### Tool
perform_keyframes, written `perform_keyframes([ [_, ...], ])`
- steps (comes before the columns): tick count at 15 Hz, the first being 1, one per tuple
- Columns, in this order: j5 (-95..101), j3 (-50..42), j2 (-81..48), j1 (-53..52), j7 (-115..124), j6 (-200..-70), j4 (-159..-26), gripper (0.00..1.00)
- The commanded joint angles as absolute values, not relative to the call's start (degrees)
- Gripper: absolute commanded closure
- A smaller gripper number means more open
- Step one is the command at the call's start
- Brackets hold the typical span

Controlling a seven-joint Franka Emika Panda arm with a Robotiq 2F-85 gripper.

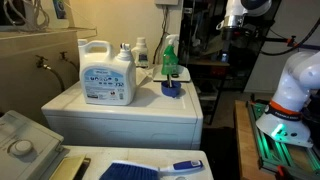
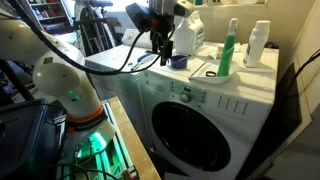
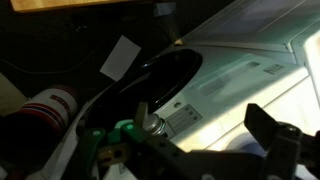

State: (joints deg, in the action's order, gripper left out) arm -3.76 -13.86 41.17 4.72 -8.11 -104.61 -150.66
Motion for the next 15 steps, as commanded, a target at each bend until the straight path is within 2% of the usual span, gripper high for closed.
perform_keyframes([
  [1, -4.39, -12.92, 40.96, 5.83, -8.74, -104.46, -150.56, 0.0],
  [9, -5.33, -12.26, 40.76, 5.24, -7.73, -103.86, -150.56, 0.0],
  [10, -7.11, -8.63, 40.18, 4.84, -1.22, -104.12, -150.82, 0.0],
  [15, -13.62, 8.03, 37.39, 3.65, 22.75, -121.25, -150.79, 0.0],
])
